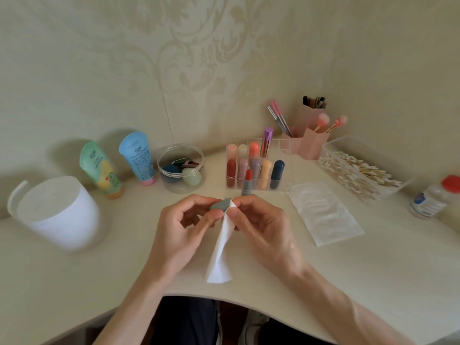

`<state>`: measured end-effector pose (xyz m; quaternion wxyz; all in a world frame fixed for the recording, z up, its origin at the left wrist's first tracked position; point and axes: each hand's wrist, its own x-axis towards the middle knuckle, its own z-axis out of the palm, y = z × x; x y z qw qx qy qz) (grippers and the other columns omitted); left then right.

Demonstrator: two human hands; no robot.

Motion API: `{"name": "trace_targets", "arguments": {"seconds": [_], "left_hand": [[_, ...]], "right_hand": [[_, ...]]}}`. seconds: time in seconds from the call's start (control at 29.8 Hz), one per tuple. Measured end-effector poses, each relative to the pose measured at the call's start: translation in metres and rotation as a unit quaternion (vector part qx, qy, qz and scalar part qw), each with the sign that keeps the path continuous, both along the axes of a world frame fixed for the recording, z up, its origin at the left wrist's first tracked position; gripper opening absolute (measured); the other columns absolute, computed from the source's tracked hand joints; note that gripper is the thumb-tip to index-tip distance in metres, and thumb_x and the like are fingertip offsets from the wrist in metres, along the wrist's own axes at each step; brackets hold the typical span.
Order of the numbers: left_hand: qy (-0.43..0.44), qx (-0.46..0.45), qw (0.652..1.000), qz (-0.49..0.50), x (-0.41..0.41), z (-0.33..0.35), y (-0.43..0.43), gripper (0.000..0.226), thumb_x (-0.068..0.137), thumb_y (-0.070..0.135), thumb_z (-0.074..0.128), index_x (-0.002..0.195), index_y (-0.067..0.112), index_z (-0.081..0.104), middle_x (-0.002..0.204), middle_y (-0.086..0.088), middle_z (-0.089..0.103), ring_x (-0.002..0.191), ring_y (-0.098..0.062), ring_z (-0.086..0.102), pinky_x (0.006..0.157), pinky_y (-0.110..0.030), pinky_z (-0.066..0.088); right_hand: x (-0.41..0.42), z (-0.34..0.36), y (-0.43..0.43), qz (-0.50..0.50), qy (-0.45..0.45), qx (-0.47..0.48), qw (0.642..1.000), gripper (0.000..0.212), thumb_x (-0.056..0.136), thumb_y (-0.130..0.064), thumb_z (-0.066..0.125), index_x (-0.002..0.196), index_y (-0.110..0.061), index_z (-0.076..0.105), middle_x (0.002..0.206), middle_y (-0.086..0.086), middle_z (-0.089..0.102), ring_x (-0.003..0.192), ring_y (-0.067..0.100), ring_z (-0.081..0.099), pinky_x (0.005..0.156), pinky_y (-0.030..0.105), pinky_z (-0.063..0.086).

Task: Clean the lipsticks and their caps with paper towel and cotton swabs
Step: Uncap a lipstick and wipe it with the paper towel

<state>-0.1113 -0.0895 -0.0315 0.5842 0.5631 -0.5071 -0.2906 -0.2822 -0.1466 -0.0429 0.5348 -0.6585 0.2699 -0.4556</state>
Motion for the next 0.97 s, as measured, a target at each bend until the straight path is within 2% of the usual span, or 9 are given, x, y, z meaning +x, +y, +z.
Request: {"name": "trace_targets", "arguments": {"seconds": [0.17, 0.27, 0.34, 0.44, 0.54, 0.6, 0.7, 0.91, 0.97], "left_hand": [[0.011, 0.0, 1.0, 0.004, -0.0019, 0.0049, 0.0014, 0.023, 0.08, 0.03, 0.076, 0.1, 0.018, 0.077, 0.081, 0.001, 0.076, 0.063, -0.013, 0.063, 0.065, -0.024, 0.052], [0.056, 0.039, 0.997, -0.024, -0.0035, 0.0054, -0.001, 0.025, 0.093, 0.033, 0.06, 0.101, 0.016, 0.076, 0.069, 0.002, 0.071, 0.054, -0.015, 0.056, 0.056, -0.02, 0.046], [0.048, 0.036, 0.998, -0.033, -0.0027, 0.0033, -0.0017, 0.019, 0.09, 0.03, 0.066, 0.094, 0.015, 0.077, 0.068, 0.002, 0.072, 0.057, -0.014, 0.056, 0.057, -0.018, 0.046], [0.005, 0.017, 1.0, 0.0, 0.0009, -0.0015, -0.0017, 0.017, 0.078, 0.029, 0.079, 0.092, 0.02, 0.076, 0.079, -0.001, 0.076, 0.067, -0.014, 0.064, 0.063, -0.027, 0.05], [-0.002, 0.009, 1.0, 0.009, 0.0002, -0.0008, -0.0012, 0.022, 0.077, 0.029, 0.081, 0.097, 0.022, 0.075, 0.082, -0.001, 0.075, 0.069, -0.025, 0.067, 0.065, -0.033, 0.052], [0.047, 0.028, 0.998, -0.023, -0.0027, 0.0037, -0.0021, 0.023, 0.086, 0.032, 0.072, 0.105, 0.018, 0.073, 0.083, -0.003, 0.076, 0.063, -0.029, 0.063, 0.063, -0.03, 0.052], [0.06, 0.037, 0.997, -0.038, -0.0034, 0.0048, -0.0026, 0.023, 0.095, 0.03, 0.063, 0.094, 0.009, 0.072, 0.072, -0.002, 0.073, 0.06, -0.015, 0.059, 0.061, -0.018, 0.048], [-0.039, -0.016, 0.999, 0.005, -0.0006, 0.0028, 0.0003, 0.019, 0.079, 0.021, 0.082, 0.09, 0.015, 0.068, 0.085, 0.007, 0.074, 0.07, -0.006, 0.064, 0.064, -0.02, 0.047], [-0.016, -0.016, 1.0, 0.0, -0.003, 0.0046, 0.001, 0.021, 0.081, 0.02, 0.084, 0.094, 0.017, 0.068, 0.085, 0.007, 0.073, 0.067, -0.007, 0.062, 0.062, -0.02, 0.047]], "right_hand": [[-0.0009, 0.0035, -0.0014, 0.005, -0.013, 0.006, 1.0, 0.012, 0.103, -0.005, 0.063, 0.105, 0.002, 0.073, 0.088, -0.004, 0.076, 0.077, 0.005, 0.068, 0.073, 0.021, 0.053], [-0.0021, 0.0036, -0.0013, 0.006, 0.003, -0.008, 1.0, 0.013, 0.105, -0.011, 0.063, 0.108, -0.002, 0.072, 0.1, 0.006, 0.08, 0.094, 0.027, 0.076, 0.087, 0.046, 0.06], [-0.0015, 0.001, -0.0016, -0.001, 0.016, -0.011, 1.0, 0.012, 0.105, -0.013, 0.064, 0.108, -0.004, 0.072, 0.097, 0.009, 0.078, 0.093, 0.031, 0.076, 0.087, 0.053, 0.059], [0.0002, -0.0015, -0.0027, -0.008, 0.028, -0.005, 1.0, 0.01, 0.103, -0.012, 0.066, 0.105, -0.005, 0.073, 0.086, 0.004, 0.074, 0.077, 0.017, 0.068, 0.074, 0.034, 0.055], [-0.0009, 0.0004, -0.0034, -0.002, 0.019, -0.003, 1.0, 0.009, 0.102, -0.008, 0.066, 0.104, -0.004, 0.074, 0.085, -0.007, 0.074, 0.075, 0.006, 0.065, 0.072, 0.021, 0.051], [-0.0038, 0.0037, -0.0033, -0.012, 0.012, -0.028, 0.999, 0.009, 0.102, -0.006, 0.066, 0.105, -0.005, 0.074, 0.092, -0.005, 0.078, 0.079, 0.007, 0.07, 0.075, 0.02, 0.052], [-0.0049, 0.0051, -0.0035, -0.015, 0.023, -0.045, 0.999, 0.009, 0.102, -0.008, 0.066, 0.106, -0.008, 0.075, 0.095, -0.001, 0.079, 0.084, 0.012, 0.073, 0.078, 0.023, 0.053], [-0.0036, 0.0037, -0.0015, 0.003, 0.02, -0.013, 1.0, 0.011, 0.102, -0.009, 0.065, 0.106, -0.004, 0.075, 0.09, 0.001, 0.079, 0.079, 0.008, 0.07, 0.072, 0.021, 0.052], [-0.0056, 0.0076, -0.0011, 0.006, 0.013, -0.026, 1.0, 0.011, 0.102, -0.008, 0.065, 0.106, -0.005, 0.075, 0.093, -0.001, 0.08, 0.078, 0.007, 0.07, 0.072, 0.02, 0.052]]}}
